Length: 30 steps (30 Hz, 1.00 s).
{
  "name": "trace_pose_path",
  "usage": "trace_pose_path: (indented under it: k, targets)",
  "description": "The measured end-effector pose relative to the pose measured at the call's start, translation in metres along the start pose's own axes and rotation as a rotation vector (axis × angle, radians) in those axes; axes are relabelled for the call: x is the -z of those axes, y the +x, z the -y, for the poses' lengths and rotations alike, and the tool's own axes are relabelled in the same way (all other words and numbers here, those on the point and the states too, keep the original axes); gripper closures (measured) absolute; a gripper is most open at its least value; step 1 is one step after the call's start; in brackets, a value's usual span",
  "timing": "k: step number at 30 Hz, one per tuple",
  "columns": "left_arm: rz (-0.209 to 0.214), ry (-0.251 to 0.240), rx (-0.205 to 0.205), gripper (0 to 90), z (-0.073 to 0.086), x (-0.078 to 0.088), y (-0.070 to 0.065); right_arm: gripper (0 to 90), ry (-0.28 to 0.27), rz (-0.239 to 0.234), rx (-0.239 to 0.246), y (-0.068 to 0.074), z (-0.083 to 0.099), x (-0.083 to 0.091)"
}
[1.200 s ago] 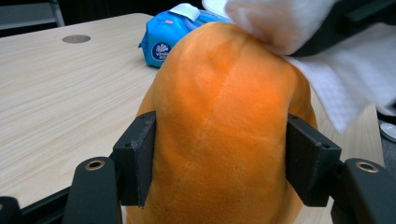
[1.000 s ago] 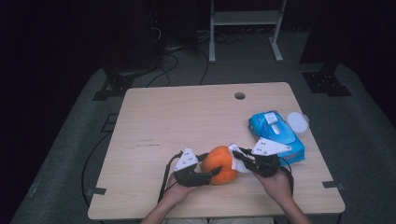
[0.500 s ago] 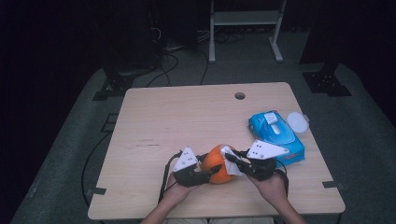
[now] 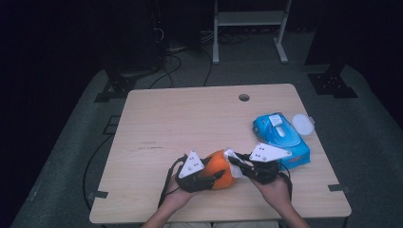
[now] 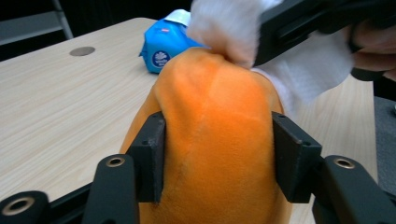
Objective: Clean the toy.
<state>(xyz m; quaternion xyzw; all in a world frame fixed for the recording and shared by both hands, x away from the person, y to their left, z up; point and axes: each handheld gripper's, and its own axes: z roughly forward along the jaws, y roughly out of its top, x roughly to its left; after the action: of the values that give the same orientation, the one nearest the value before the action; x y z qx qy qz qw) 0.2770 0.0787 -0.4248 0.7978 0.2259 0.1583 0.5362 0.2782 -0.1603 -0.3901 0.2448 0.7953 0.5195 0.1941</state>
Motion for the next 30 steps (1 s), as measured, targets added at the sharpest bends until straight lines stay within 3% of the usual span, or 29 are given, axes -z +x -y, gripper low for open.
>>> trace_pose_path:
  k: [2,4,8,9,10,15,17,19,21,25,27,30]
  targets:
    - [0.0,0.0,-0.019,41.3,-0.001,-0.002,-0.002,80.5,-0.02,-0.033,0.023,0.009,-0.005,0.0]
    - [0.005,-0.013,-0.031,32.4,0.0,-0.003,-0.001,80.6,0.003,-0.027,0.053,0.014,-0.005,-0.004]
    - [0.023,-0.026,0.04,9.0,0.007,-0.006,0.012,80.6,0.024,-0.028,0.027,0.003,0.004,-0.007]
    - [0.041,-0.026,0.059,8.1,0.009,-0.007,0.014,80.6,0.025,-0.024,0.017,0.0,0.005,-0.006]
    - [0.053,-0.023,0.074,8.4,0.01,-0.008,0.015,80.6,0.028,-0.016,0.013,-0.002,0.006,-0.004]
    - [0.098,-0.019,0.023,21.2,0.011,-0.009,0.015,80.6,0.048,0.032,-0.036,-0.021,0.015,-0.001]
    - [0.096,-0.022,0.04,21.9,0.012,-0.01,0.016,80.6,0.056,0.04,-0.067,-0.029,0.018,0.002]
    - [0.079,0.017,0.078,11.8,0.015,-0.016,0.02,80.6,0.057,0.035,-0.079,-0.03,0.019,0.003]
    - [0.105,0.023,0.127,9.0,0.021,-0.019,0.024,80.6,0.057,0.03,-0.069,-0.028,0.018,0.003]
    - [0.062,0.042,0.06,33.2,0.013,-0.013,0.017,80.5,0.035,0.035,-0.039,-0.018,0.012,0.003]
    - [0.039,0.057,0.023,38.1,0.01,-0.011,0.013,80.6,0.009,0.024,-0.026,-0.011,0.007,0.005]
    - [0.035,0.061,0.006,41.9,0.006,-0.01,0.009,80.6,-0.015,-0.039,0.006,0.003,0.0,0.004]
